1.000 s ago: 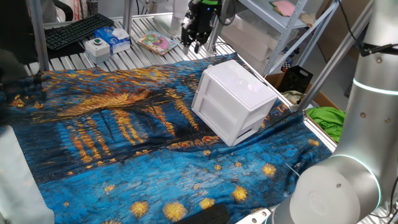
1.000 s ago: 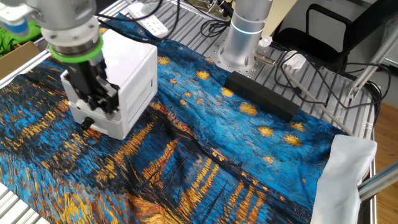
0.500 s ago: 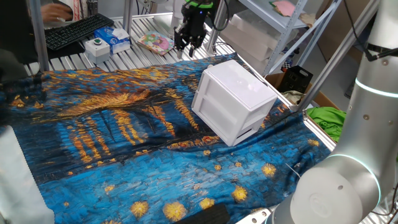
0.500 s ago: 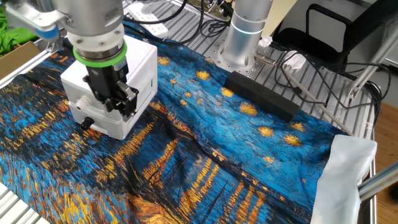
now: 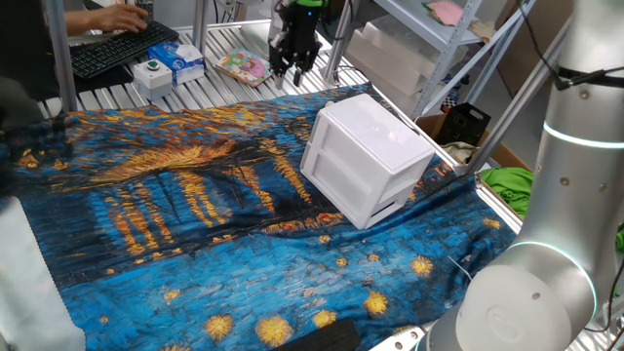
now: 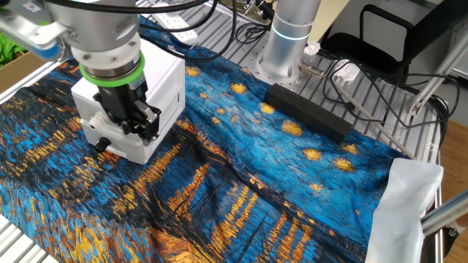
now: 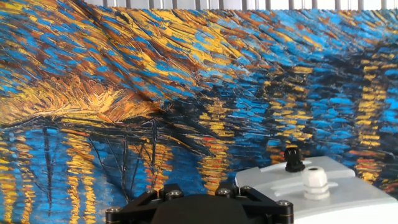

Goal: Put things in the drawer

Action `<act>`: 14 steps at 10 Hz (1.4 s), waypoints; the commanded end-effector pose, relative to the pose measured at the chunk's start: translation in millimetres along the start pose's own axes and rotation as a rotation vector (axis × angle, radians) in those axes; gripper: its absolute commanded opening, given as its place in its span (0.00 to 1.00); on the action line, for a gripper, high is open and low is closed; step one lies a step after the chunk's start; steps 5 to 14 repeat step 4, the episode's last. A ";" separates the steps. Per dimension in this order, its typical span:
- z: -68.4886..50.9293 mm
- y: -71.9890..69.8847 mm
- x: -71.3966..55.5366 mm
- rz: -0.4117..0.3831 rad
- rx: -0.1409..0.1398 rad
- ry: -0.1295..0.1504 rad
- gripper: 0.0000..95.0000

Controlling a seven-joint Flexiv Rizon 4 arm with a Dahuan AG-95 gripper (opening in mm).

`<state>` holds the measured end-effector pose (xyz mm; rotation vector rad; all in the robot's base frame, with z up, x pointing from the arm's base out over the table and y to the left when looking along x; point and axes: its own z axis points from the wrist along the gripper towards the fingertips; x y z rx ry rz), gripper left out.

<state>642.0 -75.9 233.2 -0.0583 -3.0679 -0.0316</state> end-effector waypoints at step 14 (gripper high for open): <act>0.1 0.9 3.2 -0.015 0.005 0.015 0.40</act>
